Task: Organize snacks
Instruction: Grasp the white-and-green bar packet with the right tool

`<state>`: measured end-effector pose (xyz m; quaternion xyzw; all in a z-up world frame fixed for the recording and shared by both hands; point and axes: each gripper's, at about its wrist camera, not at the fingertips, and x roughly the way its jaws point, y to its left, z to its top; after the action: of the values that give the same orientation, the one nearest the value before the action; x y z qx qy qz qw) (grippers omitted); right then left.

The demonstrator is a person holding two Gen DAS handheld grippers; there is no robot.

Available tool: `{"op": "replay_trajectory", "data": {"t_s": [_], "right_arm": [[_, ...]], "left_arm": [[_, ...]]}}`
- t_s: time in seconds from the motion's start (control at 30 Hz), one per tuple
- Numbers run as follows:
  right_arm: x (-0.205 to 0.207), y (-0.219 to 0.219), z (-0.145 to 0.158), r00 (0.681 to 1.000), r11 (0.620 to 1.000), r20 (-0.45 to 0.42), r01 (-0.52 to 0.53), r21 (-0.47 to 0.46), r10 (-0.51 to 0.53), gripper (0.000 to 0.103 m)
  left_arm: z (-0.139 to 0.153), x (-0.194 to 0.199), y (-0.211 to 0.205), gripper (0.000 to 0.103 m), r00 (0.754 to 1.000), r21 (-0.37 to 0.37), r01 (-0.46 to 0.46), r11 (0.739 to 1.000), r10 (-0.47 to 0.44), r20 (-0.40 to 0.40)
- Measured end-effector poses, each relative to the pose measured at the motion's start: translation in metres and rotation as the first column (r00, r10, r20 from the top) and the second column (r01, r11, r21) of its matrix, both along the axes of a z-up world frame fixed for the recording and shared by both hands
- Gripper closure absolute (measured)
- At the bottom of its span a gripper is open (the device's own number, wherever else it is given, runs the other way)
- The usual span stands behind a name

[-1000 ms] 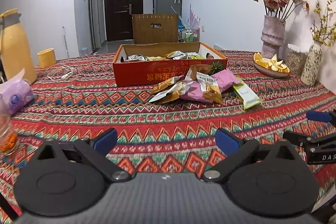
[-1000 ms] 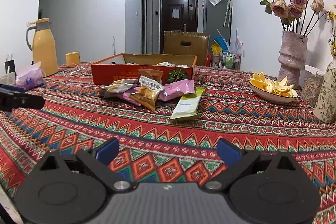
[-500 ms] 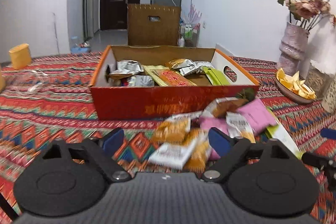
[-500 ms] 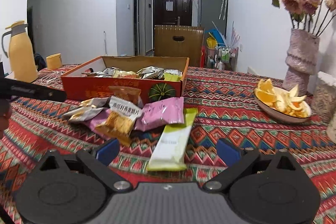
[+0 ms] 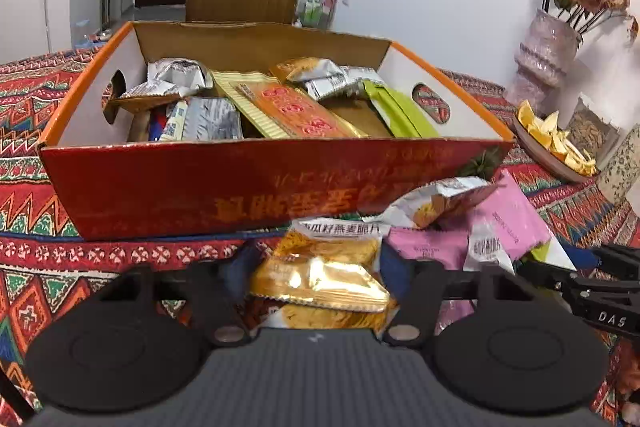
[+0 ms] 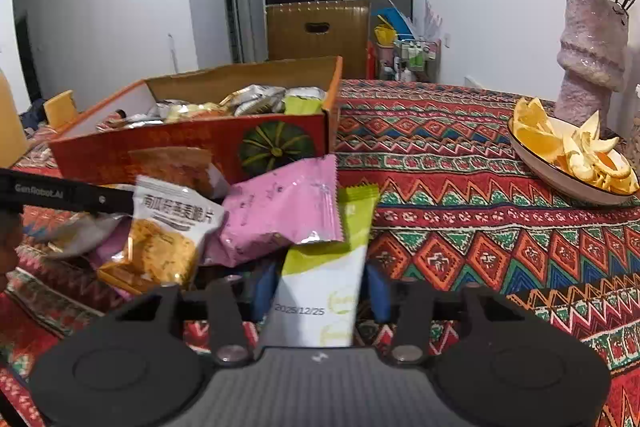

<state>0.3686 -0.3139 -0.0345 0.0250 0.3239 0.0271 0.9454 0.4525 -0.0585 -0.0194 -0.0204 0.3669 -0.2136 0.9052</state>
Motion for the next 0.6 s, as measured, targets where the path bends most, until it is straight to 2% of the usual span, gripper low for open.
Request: {"op": "replay_trajectory", "data": {"t_s": [0.1, 0.13, 0.23, 0.47, 0.6], "right_arm": [[-0.005, 0.000, 0.000, 1.000, 1.000, 0.000, 0.008, -0.022, -0.008, 0.064], [-0.009, -0.001, 0.001, 1.000, 1.000, -0.004, 0.008, -0.028, -0.009, 0.065], [-0.029, -0.001, 0.004, 1.000, 0.999, -0.017, 0.014, -0.048, -0.014, 0.065], [-0.106, -0.003, 0.011, 0.998, 0.997, -0.037, 0.040, -0.069, -0.043, 0.066], [-0.152, 0.001, 0.019, 0.999, 0.999, -0.025, 0.034, -0.011, -0.035, 0.067]], "left_arm": [[0.004, -0.009, -0.003, 0.044, 0.999, 0.038, 0.005, 0.999, -0.006, 0.033], [0.008, -0.015, -0.004, 0.056, 0.999, 0.059, 0.021, 0.998, -0.023, 0.046], [0.025, -0.040, 0.000, 0.055, 0.996, 0.082, 0.004, 0.997, -0.011, 0.094], [0.058, -0.132, 0.040, 0.055, 0.983, 0.011, -0.087, 0.996, 0.084, 0.164], [0.067, -0.186, 0.058, 0.055, 0.977, -0.030, -0.110, 0.993, 0.114, 0.179]]}}
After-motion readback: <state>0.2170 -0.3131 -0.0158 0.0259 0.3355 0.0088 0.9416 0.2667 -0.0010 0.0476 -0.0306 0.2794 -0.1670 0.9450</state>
